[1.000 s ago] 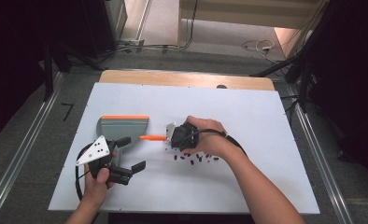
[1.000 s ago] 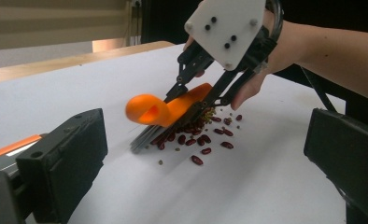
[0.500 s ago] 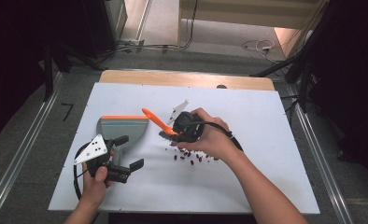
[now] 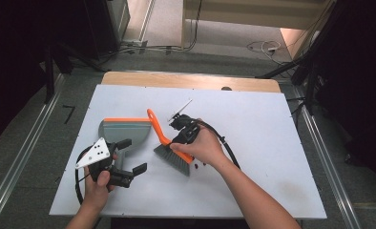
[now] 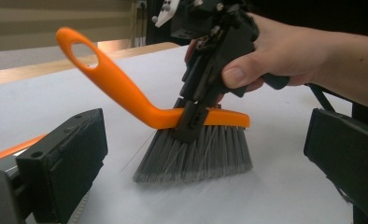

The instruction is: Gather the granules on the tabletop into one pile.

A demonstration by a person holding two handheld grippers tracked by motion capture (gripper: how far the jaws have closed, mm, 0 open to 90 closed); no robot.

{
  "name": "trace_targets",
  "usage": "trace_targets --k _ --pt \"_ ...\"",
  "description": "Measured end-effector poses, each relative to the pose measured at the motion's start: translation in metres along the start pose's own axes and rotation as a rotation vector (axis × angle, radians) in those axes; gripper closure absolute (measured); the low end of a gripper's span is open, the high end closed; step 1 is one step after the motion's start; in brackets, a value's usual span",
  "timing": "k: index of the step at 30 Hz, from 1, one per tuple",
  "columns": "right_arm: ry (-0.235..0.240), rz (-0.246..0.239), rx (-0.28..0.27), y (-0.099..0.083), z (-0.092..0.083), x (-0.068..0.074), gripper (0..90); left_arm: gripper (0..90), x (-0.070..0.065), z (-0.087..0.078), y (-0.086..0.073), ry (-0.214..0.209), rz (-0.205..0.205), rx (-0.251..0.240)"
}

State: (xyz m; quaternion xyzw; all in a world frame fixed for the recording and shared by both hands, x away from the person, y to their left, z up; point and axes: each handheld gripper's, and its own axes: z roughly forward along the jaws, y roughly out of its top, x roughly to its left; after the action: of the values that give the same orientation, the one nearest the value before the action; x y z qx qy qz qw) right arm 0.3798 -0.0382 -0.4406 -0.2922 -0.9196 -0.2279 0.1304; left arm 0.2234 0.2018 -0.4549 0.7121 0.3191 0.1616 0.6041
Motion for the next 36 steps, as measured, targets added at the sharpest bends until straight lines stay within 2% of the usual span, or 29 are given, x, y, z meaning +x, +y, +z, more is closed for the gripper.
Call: trace_targets --k 2,4,8,16,23,28,36 --pt "-0.046 0.026 -0.003 0.000 0.001 -0.007 68.9 0.3 0.000 0.000 0.000 0.000 0.001 0.001" --pt "-0.030 0.048 -0.011 -0.002 0.001 -0.015 68.9 0.3 -0.001 0.000 0.000 0.000 0.000 0.003" --pt "-0.052 0.096 -0.013 -0.005 -0.002 -0.025 68.7 0.3 -0.001 0.001 0.000 0.001 -0.001 0.007" --pt "-0.047 0.198 -0.040 -0.019 -0.010 -0.052 68.0 0.3 -0.001 0.001 0.000 0.002 0.001 0.007" --pt "-0.093 0.242 -0.063 -0.029 -0.023 -0.067 67.9 0.3 -0.002 0.002 0.000 0.002 0.000 0.008" --pt "-0.097 0.284 -0.077 -0.037 -0.030 -0.078 67.8 0.3 -0.002 0.002 0.000 0.002 0.000 0.011" --pt "-0.095 0.322 -0.093 -0.045 -0.038 -0.091 67.7 0.3 -0.002 0.002 -0.001 0.002 -0.001 0.012"
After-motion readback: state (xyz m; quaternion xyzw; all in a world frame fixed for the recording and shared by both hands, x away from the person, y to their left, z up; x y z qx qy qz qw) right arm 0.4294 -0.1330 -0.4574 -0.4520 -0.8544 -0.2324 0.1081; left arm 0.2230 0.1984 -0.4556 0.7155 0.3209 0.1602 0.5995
